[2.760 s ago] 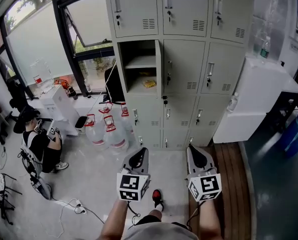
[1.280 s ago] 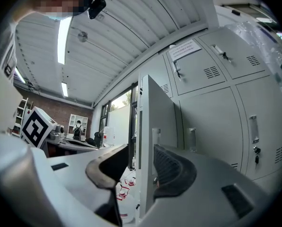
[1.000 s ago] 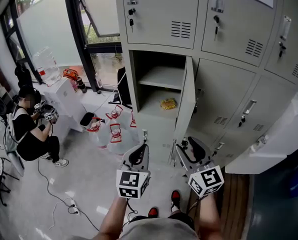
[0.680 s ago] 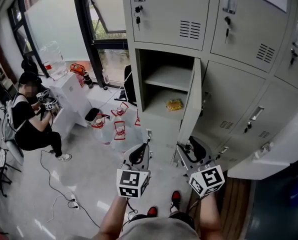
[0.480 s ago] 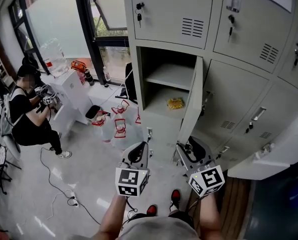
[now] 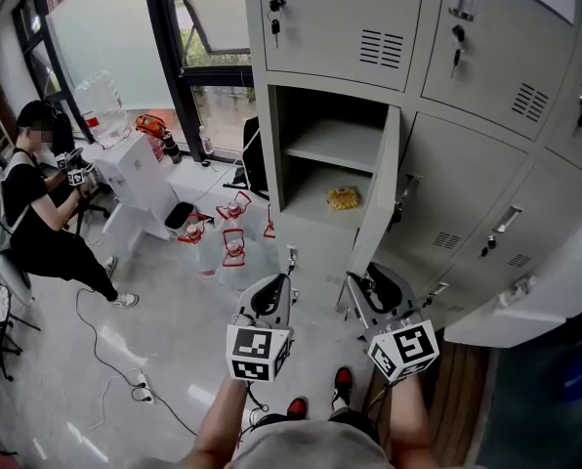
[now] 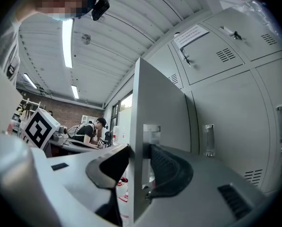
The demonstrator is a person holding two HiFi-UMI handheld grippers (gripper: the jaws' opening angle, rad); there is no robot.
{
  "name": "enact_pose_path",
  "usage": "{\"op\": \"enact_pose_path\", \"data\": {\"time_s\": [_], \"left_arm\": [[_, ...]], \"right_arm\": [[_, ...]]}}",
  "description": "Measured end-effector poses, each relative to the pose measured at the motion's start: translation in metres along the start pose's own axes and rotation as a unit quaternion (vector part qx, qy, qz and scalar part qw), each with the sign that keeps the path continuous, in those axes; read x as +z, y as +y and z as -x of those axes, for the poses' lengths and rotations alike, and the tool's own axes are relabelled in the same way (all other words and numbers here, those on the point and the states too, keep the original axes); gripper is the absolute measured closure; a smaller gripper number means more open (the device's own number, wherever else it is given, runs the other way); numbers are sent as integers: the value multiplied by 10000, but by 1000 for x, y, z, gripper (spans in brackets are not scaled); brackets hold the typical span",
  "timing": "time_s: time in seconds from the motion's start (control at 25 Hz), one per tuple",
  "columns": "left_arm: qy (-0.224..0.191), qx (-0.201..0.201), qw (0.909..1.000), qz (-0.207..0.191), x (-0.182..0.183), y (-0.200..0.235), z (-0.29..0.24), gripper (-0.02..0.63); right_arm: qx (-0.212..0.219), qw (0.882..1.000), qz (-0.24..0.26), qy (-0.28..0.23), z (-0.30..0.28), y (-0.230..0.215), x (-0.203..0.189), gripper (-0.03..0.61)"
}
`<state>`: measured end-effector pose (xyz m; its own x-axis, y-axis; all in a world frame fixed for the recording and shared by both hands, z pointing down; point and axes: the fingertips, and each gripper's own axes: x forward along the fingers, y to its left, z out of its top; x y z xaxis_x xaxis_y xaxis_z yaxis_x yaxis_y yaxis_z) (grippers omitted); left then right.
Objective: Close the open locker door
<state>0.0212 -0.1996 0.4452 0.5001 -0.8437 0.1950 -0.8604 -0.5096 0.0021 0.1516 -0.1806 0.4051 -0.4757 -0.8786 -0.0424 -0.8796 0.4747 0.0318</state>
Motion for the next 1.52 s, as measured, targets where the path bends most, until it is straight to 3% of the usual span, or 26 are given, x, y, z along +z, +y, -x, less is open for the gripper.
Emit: {"op": "enact_pose_path", "data": {"time_s": [0.88, 1.52], "left_arm": [[-265, 132, 9994, -165, 20, 65, 12, 591], [-231, 514, 9984, -75, 20, 118, 3, 591]], "right_arm": [[-321, 9993, 61, 181, -60, 32, -3, 448], [-60, 9997, 28, 225, -126, 47, -5, 463]]}}
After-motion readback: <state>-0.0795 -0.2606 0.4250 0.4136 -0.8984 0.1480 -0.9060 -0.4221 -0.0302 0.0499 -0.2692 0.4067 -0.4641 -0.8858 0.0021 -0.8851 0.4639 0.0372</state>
